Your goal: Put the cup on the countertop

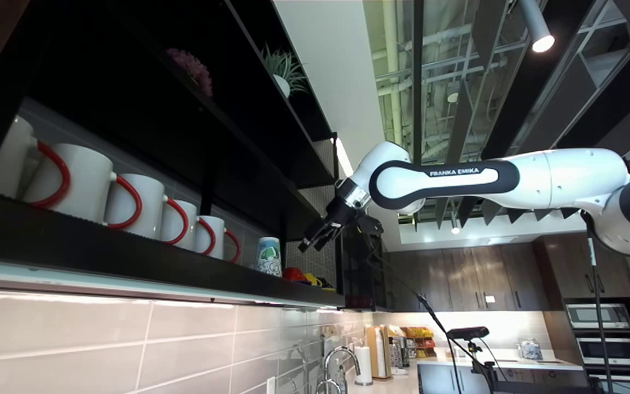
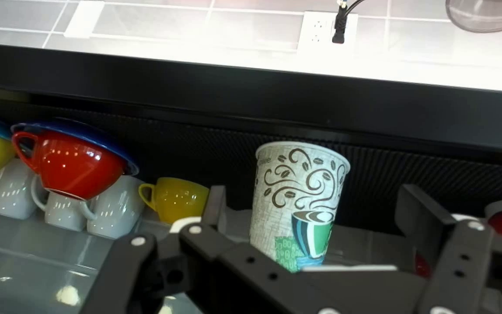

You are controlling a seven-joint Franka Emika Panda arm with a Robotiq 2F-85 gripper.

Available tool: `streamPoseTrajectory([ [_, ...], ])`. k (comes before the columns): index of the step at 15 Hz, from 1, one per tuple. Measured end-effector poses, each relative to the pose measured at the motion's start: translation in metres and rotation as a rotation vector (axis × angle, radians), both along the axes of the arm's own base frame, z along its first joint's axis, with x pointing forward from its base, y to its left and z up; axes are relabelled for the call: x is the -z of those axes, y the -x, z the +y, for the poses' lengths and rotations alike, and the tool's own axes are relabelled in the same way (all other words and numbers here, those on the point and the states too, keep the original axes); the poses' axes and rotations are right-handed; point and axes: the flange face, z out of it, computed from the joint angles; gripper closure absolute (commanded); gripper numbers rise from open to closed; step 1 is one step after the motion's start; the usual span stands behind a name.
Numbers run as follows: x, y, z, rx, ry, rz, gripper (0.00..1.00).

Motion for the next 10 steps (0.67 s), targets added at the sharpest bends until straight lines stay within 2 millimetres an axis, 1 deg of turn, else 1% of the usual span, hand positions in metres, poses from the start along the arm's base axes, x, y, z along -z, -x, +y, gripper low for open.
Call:
streamPoseTrajectory([
  [4, -0.001, 0.0, -0.001, 0.004, -0.003, -0.003, 0.0],
  [6, 0.0, -0.002, -0.004, 0.011, -0.015, -0.01, 0.0],
  [10, 0.004, -0.014, -0.015, -0.007, -0.048, -0.041, 0.0],
])
